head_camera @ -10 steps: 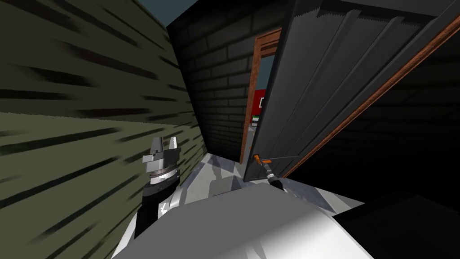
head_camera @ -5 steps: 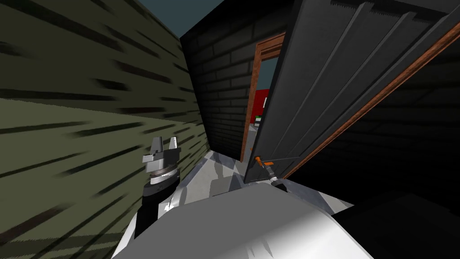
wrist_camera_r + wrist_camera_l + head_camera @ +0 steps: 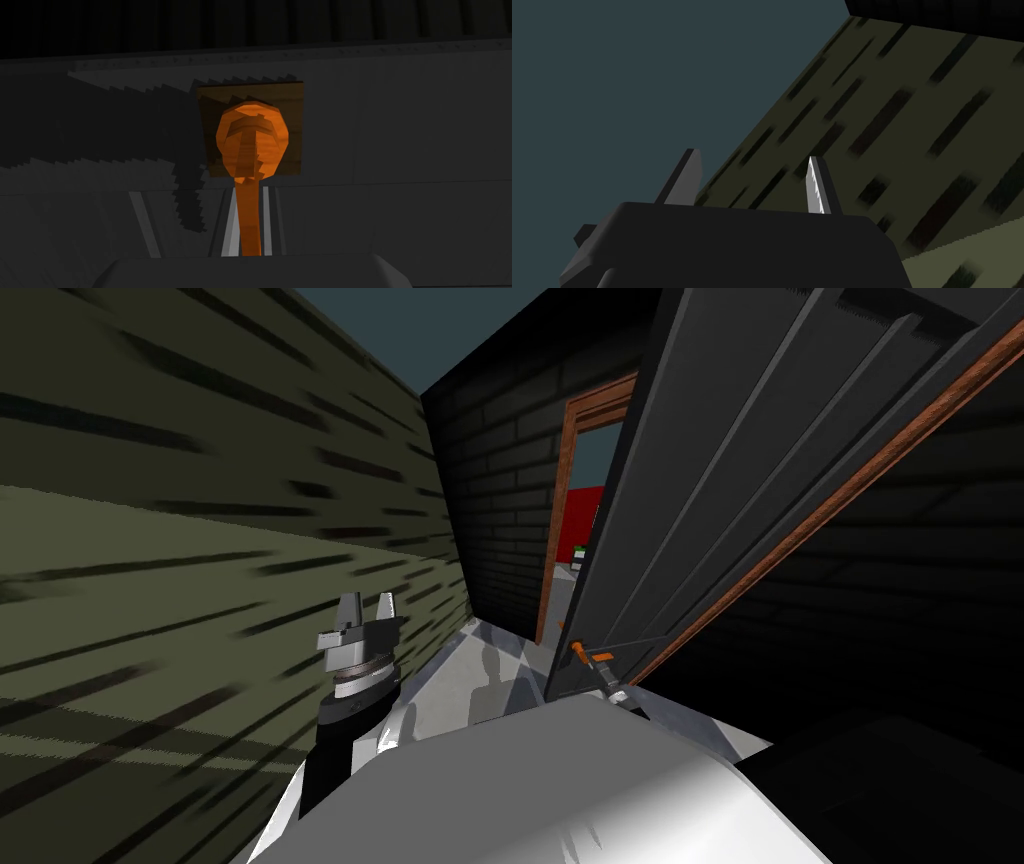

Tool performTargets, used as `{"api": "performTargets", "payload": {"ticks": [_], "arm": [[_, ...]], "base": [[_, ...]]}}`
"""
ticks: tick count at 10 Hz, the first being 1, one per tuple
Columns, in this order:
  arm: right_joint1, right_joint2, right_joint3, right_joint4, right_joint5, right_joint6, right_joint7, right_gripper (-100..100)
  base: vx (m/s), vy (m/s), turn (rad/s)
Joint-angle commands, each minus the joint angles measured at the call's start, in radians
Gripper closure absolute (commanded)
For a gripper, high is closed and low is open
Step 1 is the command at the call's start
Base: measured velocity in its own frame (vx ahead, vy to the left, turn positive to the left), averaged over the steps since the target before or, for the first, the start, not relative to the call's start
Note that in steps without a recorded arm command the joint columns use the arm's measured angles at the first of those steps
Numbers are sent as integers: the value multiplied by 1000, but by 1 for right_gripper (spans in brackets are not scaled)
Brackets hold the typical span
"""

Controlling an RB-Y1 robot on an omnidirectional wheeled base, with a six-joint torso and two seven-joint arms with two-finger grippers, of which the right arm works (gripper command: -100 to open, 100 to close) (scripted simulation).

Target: Pull the door open

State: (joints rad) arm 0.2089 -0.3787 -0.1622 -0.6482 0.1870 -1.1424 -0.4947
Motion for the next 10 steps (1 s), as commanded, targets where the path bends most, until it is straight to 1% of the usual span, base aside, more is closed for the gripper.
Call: {"api": "performTargets", "payload": {"ticks": [1,2,3,4,7,10], "arm": [[5,-14,-6,18,0,-29,-8,100],[0,-7,0,17,2,-19,-5,100],[4,-12,-1,30,7,-39,-10,100],[5,-13,-1,32,8,-44,-11,100],[12,-23,-6,52,16,-77,-18,100],[20,-32,-10,71,24,-110,-25,100]], "base": [[-100,-16,66],[-48,-5,22],[-140,-40,171],[-183,-65,162],[-196,-68,140],[-220,-67,178]]}}
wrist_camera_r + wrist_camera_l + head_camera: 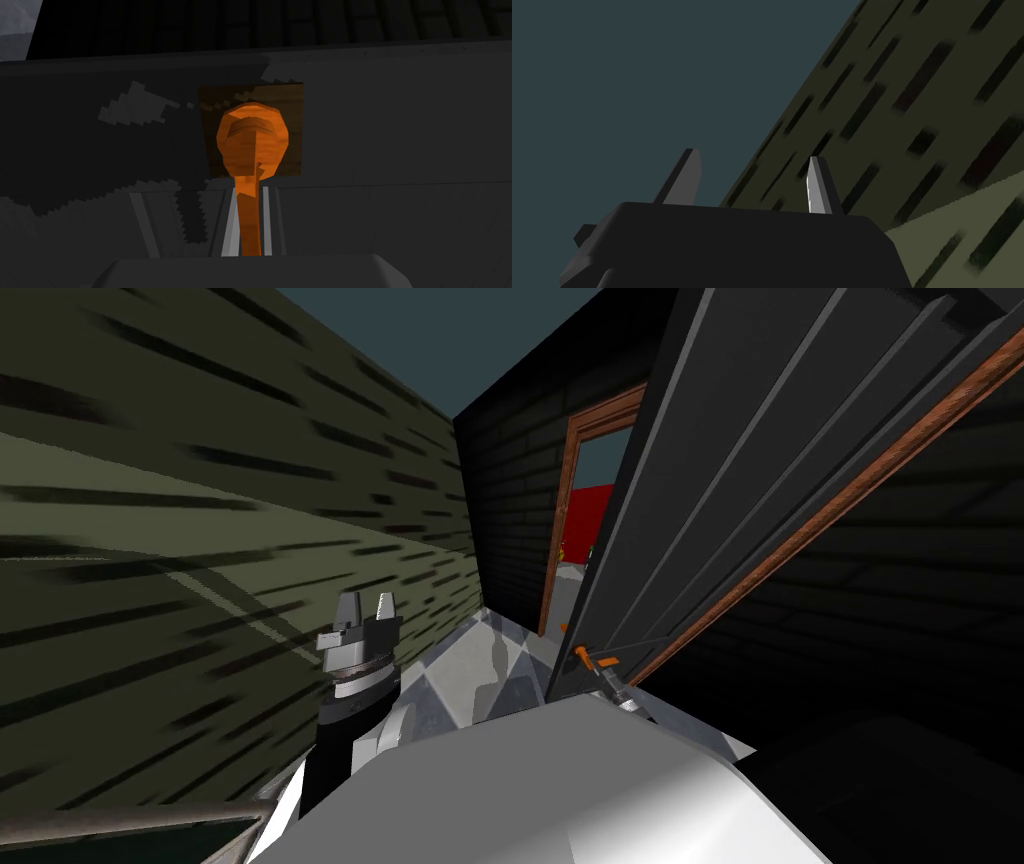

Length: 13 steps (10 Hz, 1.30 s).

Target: Pull the door open

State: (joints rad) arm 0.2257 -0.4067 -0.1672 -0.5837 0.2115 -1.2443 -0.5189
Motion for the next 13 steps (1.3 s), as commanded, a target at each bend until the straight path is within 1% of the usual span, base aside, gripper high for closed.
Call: {"api": "performTargets", "payload": {"ticks": [1,2,3,4,7,9,12,13], "arm": [[6,-8,-6,14,2,-21,-4,100],[8,-11,-7,19,4,-30,-6,100],[-4,-6,-2,30,6,-28,-4,100],[-30,-1,3,51,1,-19,6,100],[-73,6,7,78,-11,1,21,100],[-109,12,11,102,-20,17,34,100],[-172,21,17,141,-36,46,56,100],[-172,21,17,147,-36,46,56,100]], "base": [[-226,-60,153],[-207,-69,130],[-90,-26,32],[-151,-28,129],[-181,-54,121],[-213,-53,127],[-207,-68,142],[-121,-43,58]]}}
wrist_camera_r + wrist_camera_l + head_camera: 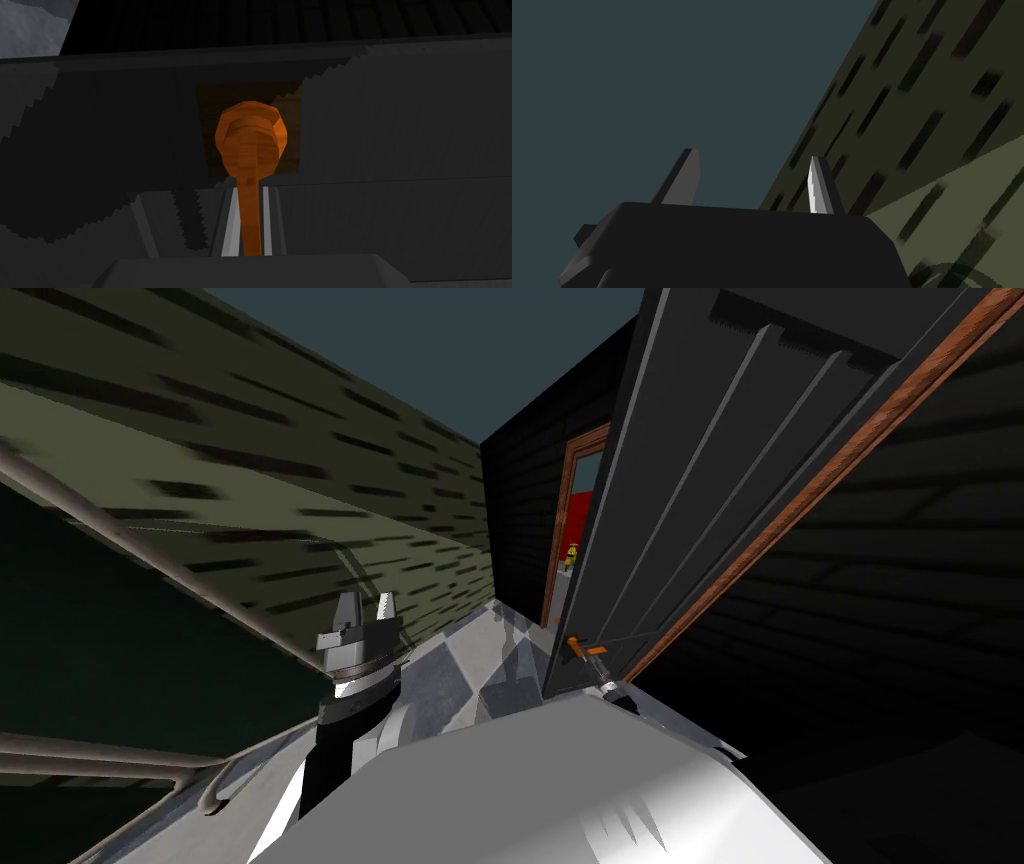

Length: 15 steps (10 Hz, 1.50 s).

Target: Pull the door open

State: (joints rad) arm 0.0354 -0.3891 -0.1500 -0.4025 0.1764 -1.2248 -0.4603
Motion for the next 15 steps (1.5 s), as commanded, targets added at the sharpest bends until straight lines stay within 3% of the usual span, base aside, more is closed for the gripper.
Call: {"api": "performTargets", "payload": {"ticks": [1,2,3,5,6,7,8,9,10,11,13,14,15], "arm": [[18,3,0,-40,-1,27,-2,100],[-26,10,4,-12,-13,47,13,100],[-26,10,4,-12,-13,47,13,100],[-70,17,9,16,-24,67,29,100],[-70,17,9,16,-24,67,29,100],[-101,21,12,36,-32,82,40,100],[-101,21,12,36,-32,82,40,100],[-132,26,15,55,-40,96,51,100],[-132,26,15,40,-40,96,51,100],[-159,30,18,73,-47,108,60,100],[-159,30,18,73,-47,108,60,100],[-191,35,21,93,-56,123,71,100],[-197,36,22,97,-57,126,74,100]], "base": [[-32,-19,-14],[-131,-45,143],[-161,-69,155],[-164,-61,128],[-136,-34,63],[-184,-49,104],[-156,-55,84],[-160,-70,139],[-147,-67,81],[-158,-73,118],[-99,-30,30],[-146,-32,102],[-182,-61,122]]}}
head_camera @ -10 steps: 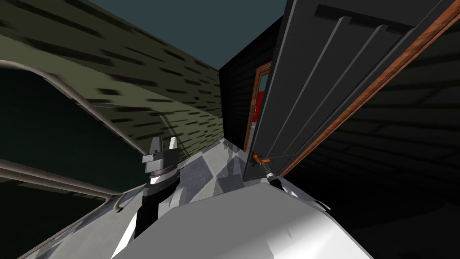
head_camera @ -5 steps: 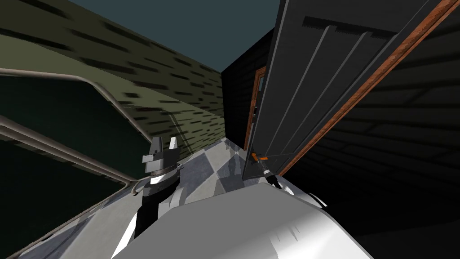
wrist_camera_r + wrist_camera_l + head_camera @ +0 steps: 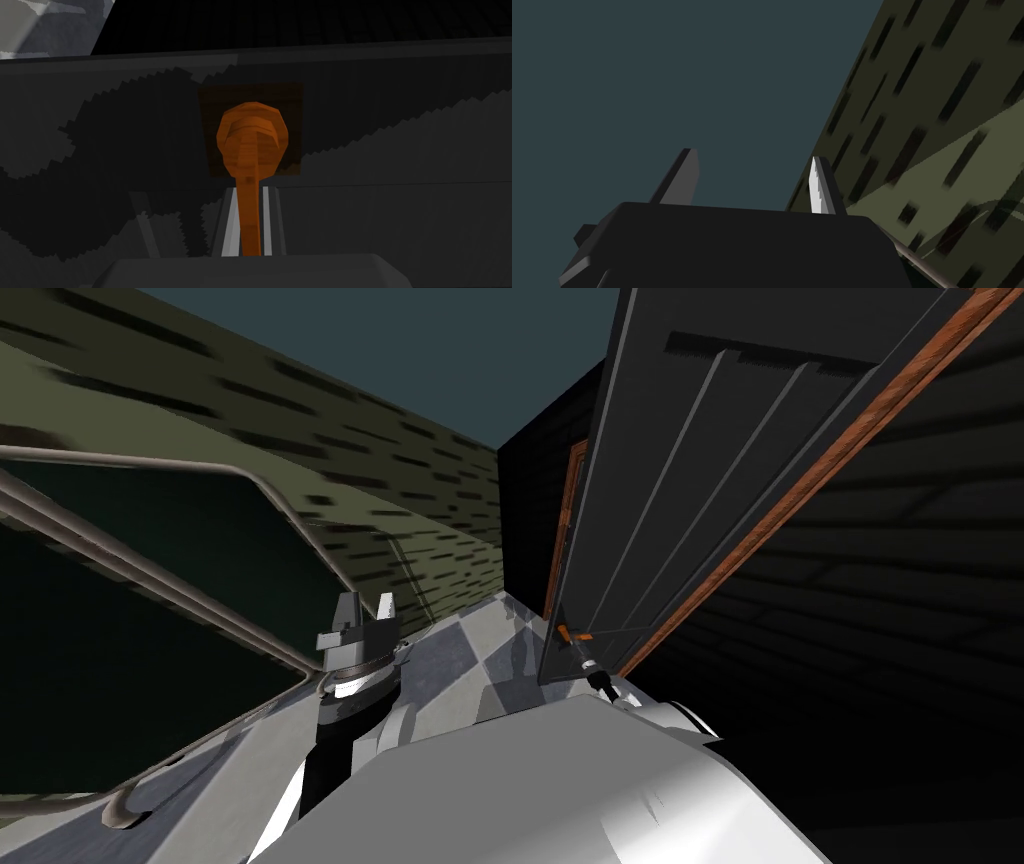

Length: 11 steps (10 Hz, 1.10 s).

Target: Pull the door open

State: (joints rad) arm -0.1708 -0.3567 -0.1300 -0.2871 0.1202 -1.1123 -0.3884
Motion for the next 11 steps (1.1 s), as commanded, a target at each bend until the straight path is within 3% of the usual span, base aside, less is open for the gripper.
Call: {"api": "performTargets", "payload": {"ticks": [1,2,3,8,9,11], "arm": [[-3,5,3,-11,-4,19,6,100],[-17,8,4,-2,-8,25,11,100],[-17,8,4,-17,-8,25,11,100],[-27,13,8,7,-8,30,13,100],[-15,-1,16,17,4,-1,-4,100],[-11,-5,19,20,7,-10,-9,100]], "base": [[-156,-59,72],[-157,-65,67],[-113,-45,34],[-20,-8,9],[-112,-11,137],[-148,-51,67]]}}
